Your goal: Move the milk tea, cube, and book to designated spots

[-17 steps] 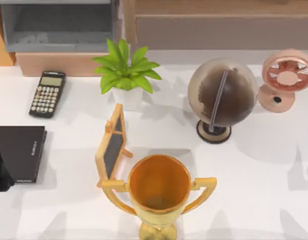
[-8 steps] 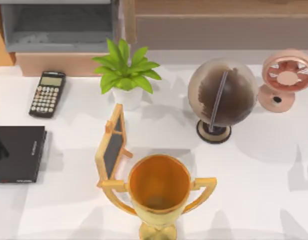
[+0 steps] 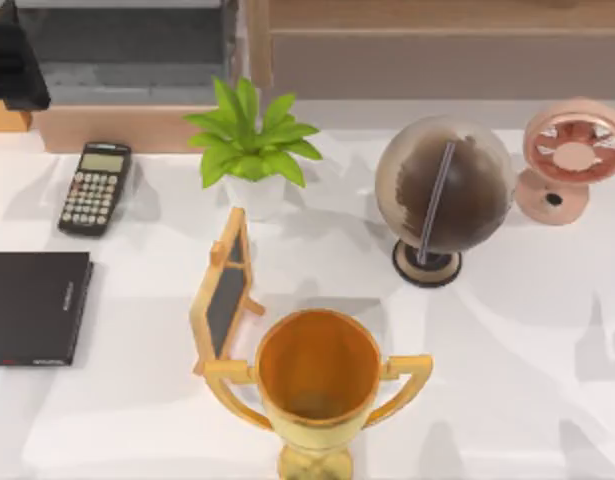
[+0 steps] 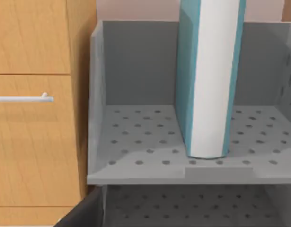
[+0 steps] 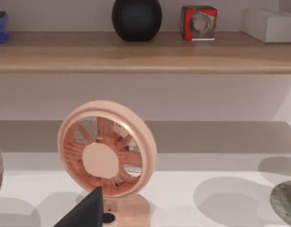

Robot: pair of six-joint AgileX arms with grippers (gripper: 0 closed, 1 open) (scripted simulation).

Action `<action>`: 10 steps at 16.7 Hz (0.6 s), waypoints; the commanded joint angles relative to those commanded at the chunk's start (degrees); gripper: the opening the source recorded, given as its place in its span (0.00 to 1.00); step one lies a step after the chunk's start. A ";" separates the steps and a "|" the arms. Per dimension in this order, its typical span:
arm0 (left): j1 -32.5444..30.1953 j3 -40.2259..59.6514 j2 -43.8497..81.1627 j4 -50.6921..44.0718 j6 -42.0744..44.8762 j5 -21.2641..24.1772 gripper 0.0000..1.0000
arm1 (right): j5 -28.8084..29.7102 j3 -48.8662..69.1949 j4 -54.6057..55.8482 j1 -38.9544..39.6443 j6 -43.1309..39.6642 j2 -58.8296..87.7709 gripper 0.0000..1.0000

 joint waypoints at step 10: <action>-2.69 28.58 42.44 15.30 0.03 -4.25 1.00 | 0.00 0.00 0.00 0.00 0.00 0.00 1.00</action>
